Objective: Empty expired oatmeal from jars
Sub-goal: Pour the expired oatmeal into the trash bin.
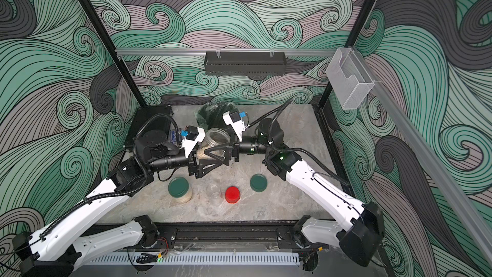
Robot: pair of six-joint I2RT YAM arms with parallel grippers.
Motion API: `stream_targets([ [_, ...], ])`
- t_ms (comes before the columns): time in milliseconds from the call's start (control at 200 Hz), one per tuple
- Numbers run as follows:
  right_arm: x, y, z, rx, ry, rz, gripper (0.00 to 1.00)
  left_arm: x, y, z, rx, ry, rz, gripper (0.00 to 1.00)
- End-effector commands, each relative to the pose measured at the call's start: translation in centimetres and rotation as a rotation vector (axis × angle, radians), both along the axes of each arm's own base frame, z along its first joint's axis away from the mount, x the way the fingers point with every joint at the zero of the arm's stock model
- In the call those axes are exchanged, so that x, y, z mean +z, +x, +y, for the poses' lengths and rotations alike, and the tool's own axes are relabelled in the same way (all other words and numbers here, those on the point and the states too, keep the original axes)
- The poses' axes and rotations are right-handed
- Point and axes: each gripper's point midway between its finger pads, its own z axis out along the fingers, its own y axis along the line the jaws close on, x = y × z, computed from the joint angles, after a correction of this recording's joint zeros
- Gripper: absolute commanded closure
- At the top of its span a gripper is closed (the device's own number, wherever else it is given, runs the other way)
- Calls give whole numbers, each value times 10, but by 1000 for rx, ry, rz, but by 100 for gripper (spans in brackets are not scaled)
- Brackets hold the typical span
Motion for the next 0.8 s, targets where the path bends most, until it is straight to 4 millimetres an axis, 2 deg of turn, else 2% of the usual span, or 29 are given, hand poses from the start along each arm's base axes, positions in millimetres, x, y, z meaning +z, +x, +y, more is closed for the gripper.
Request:
stream_targets([
  [0, 13, -1, -1, -17, 51, 3, 23, 44, -9, 2, -27, -96, -135, 58],
  [135, 11, 3, 0, -40, 42, 56, 48, 44, -5, 4, -2, -92, -143, 48],
  [180, 10, 5, 0, -52, 39, 76, 56, 44, -2, 5, 13, -90, -147, 39],
  [305, 11, 15, -3, -119, 41, 131, 67, 45, 7, 11, 82, -99, -171, 10],
  [360, 14, 20, -6, -155, 47, 151, 74, 46, 12, 16, 126, -110, -186, 2],
  [520, 26, 38, -11, -239, 84, 236, 86, 49, 25, 26, 227, -159, -220, 1],
  [796, 42, 84, -30, -377, 224, 458, 88, 51, 44, 37, 356, -244, -216, 1],
])
